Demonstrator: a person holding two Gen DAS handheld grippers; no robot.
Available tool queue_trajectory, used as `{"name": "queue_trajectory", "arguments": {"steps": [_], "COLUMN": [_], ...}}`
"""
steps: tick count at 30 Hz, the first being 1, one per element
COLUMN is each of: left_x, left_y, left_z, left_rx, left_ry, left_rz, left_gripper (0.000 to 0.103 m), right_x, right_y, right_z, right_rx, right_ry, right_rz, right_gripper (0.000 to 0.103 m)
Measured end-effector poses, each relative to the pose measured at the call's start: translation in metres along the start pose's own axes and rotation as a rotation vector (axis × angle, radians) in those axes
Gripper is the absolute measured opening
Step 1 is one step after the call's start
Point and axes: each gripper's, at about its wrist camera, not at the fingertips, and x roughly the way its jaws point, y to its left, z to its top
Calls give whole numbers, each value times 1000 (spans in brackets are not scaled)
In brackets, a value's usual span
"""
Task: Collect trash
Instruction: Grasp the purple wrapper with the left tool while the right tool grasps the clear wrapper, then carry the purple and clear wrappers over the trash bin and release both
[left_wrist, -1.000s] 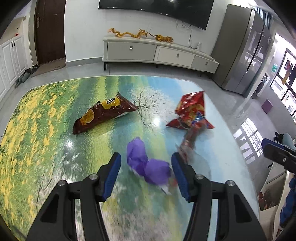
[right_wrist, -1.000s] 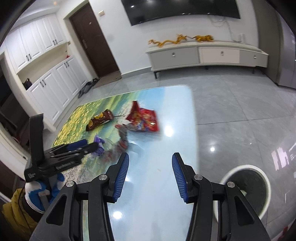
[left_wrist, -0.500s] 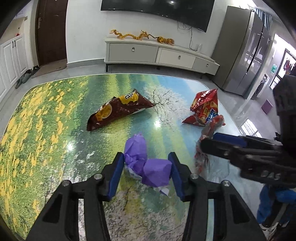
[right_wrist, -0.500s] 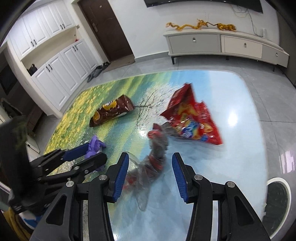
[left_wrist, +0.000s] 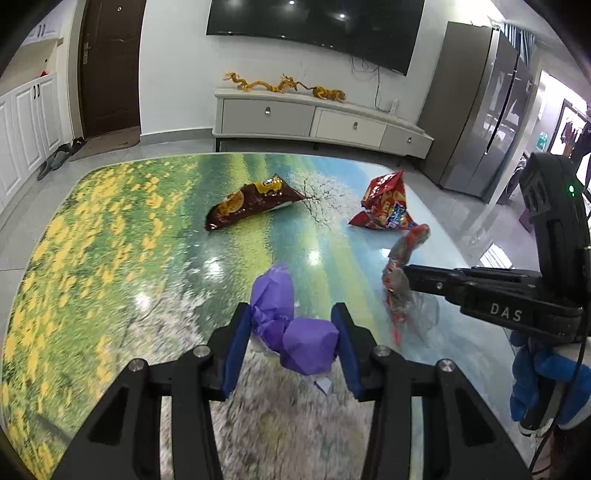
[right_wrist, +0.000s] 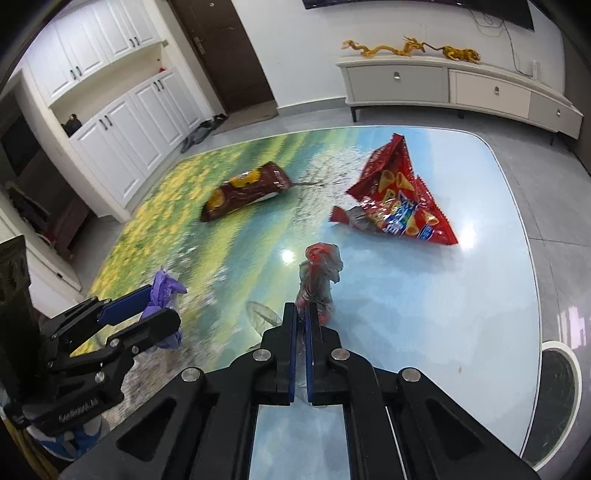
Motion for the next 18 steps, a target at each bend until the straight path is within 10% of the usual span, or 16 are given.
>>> {"name": "queue_trajectory", "arguments": {"steps": [18], "left_x": [-109], "left_y": [-84], "left_z": [-14], "left_rx": [230], "left_ry": [-176], "left_rz": [117], "left_gripper": [41], "right_x": [-126], "right_y": [24], "right_z": [-45], "right_rx": [-35], "right_ry": [-176], "right_rz": [81], "right_gripper": [2]}}
